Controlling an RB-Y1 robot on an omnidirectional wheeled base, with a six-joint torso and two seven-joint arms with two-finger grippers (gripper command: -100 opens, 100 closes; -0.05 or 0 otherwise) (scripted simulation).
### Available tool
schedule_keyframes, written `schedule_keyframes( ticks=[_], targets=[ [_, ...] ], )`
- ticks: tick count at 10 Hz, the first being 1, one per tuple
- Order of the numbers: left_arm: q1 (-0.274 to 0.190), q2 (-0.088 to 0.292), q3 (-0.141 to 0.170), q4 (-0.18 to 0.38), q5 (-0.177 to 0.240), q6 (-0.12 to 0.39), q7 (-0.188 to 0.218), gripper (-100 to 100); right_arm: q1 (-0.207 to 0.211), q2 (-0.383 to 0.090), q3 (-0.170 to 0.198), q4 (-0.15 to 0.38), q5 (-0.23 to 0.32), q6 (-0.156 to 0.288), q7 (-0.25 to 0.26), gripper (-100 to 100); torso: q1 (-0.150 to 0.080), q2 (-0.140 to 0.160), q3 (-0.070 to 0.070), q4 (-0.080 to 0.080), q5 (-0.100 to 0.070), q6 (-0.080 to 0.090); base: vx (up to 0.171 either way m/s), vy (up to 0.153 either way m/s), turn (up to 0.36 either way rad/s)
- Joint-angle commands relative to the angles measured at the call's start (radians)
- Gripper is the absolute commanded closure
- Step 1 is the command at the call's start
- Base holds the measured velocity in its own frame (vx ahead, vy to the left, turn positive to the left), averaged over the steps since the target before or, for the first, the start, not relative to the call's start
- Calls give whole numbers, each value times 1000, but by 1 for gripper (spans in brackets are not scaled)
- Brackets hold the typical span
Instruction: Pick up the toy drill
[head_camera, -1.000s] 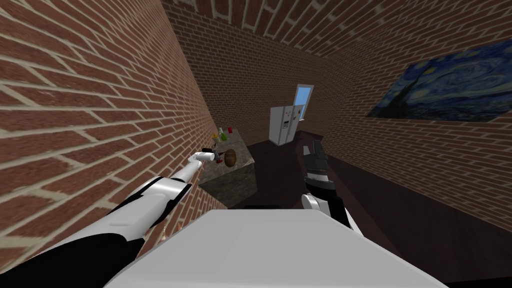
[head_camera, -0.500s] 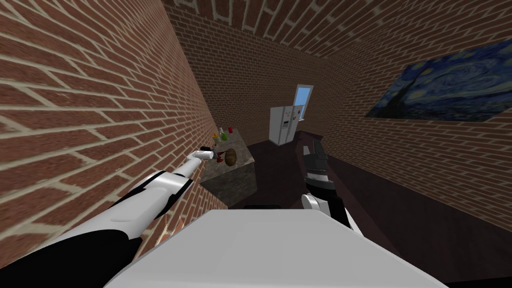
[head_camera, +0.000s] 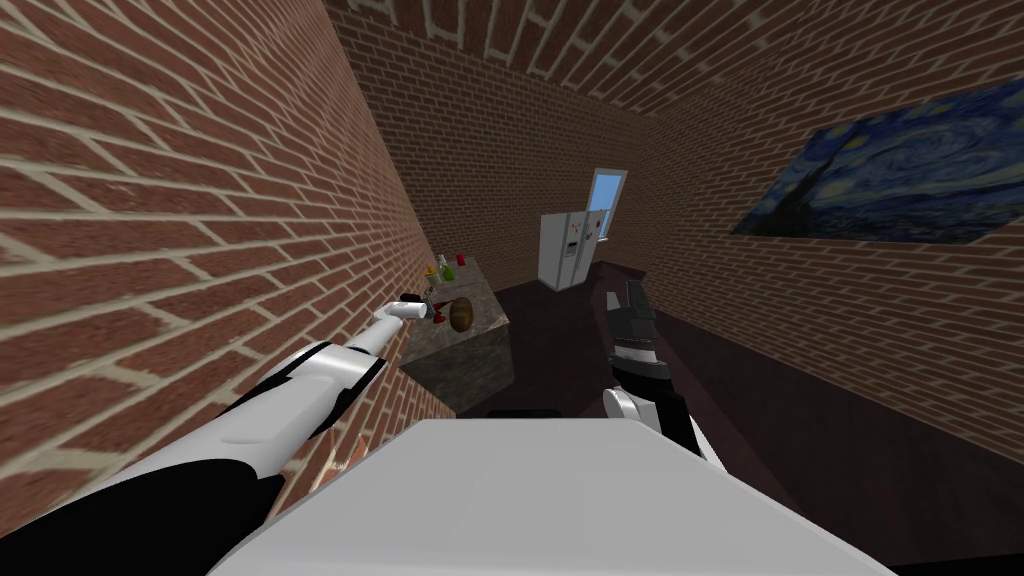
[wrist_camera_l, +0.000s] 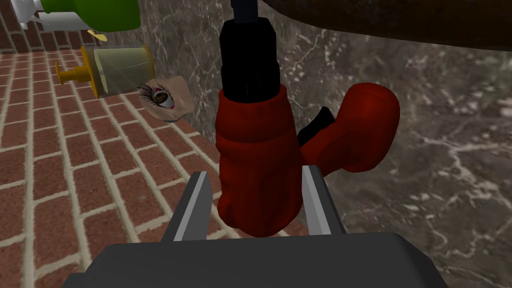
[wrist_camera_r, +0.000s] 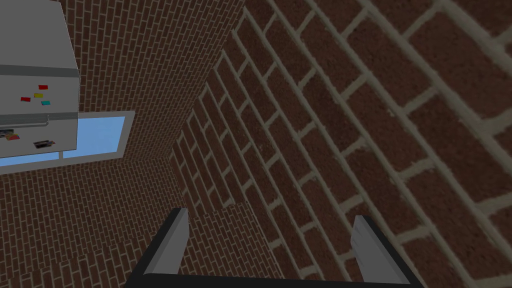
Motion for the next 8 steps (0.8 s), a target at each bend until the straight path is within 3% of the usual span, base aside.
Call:
schedule_keyframes(
  ticks=[1, 2, 3, 4, 5, 8],
  targets=[
    [0, 0, 0, 0, 0, 0, 0, 100, 0, 0, 0, 0, 0, 0, 0, 0, 0, 0, 0, 0, 0, 0, 0, 0, 0],
    [0, 0, 0, 0, 0, 0, 0, 0, 0, 0, 0, 0, 0, 0, 0, 0, 0, 0, 0, 0, 0, 0, 0, 0, 0],
    [10, 2, 2, -14, -24, 13, 31, 100, 0, 0, 0, 0, 0, 0, 0, 0, 0, 0, 0, 0, 0, 0, 0, 0, 0],
    [53, -12, 50, -50, -51, 53, 36, 100, 0, 0, 0, 0, 0, 0, 0, 0, 0, 0, 0, 0, 0, 0, 61, 21, -12],
    [81, -12, 65, -82, -51, 60, 36, 100, 0, 0, 0, 0, 0, 0, 0, 0, 1, -1, -2, -3, 2, -1, 76, 18, 6],
    [93, -12, 65, -133, -51, 60, 36, 100, 0, 0, 0, 0, 0, 0, 0, 0, 3, -4, -7, -10, 9, 1, 9, -4, 4]
  ],
)
